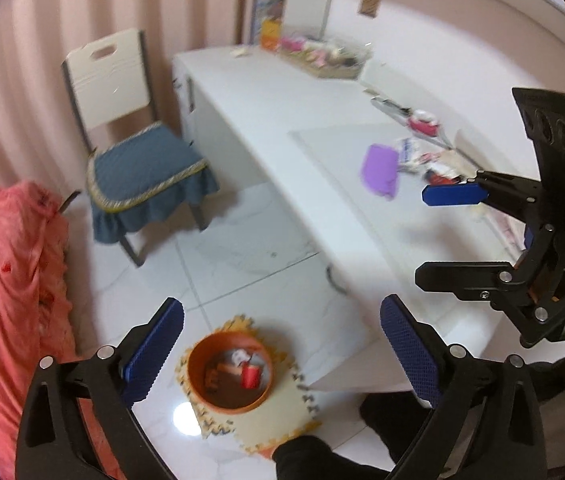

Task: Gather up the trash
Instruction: 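Move both open tools back toward the purple cup and red figurine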

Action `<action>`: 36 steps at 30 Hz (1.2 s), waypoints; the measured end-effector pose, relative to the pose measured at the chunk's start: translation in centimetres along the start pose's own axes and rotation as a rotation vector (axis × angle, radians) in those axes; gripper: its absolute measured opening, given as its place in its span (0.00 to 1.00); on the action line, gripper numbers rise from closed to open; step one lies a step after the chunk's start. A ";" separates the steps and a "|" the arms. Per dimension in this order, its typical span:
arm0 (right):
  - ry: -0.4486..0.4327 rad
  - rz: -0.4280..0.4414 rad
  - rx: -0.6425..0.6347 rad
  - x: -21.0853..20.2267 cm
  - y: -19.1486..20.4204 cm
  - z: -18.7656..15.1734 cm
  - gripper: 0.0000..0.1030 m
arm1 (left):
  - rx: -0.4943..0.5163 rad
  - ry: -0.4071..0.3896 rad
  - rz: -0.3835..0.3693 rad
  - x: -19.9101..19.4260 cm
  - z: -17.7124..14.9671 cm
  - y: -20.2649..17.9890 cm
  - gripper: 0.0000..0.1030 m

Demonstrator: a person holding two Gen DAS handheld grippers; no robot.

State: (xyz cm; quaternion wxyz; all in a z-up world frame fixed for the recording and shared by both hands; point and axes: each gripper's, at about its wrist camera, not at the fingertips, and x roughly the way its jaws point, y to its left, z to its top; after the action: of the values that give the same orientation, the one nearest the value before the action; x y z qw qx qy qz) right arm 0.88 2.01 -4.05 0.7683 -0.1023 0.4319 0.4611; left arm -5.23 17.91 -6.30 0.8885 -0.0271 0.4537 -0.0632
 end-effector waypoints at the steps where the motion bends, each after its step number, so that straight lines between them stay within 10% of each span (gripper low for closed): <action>1: -0.015 -0.014 0.014 -1.0 -0.7 -0.3 0.95 | 0.012 -0.006 -0.010 0.0 0.5 -0.9 0.94; 25: -0.179 -0.323 0.429 -15.8 -21.5 -11.9 0.95 | 0.433 0.041 -0.299 9.6 10.2 -21.9 0.94; 36: -0.150 -0.385 0.469 -13.4 -29.2 -12.9 0.80 | 0.262 0.116 -0.307 17.8 12.1 -25.0 0.94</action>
State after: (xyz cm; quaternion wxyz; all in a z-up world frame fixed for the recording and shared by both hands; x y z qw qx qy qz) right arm 14.08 -29.61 -8.76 0.8738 0.0322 0.4414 0.2014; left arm 12.67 -9.38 -10.86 0.8367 0.0234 0.4825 -0.2579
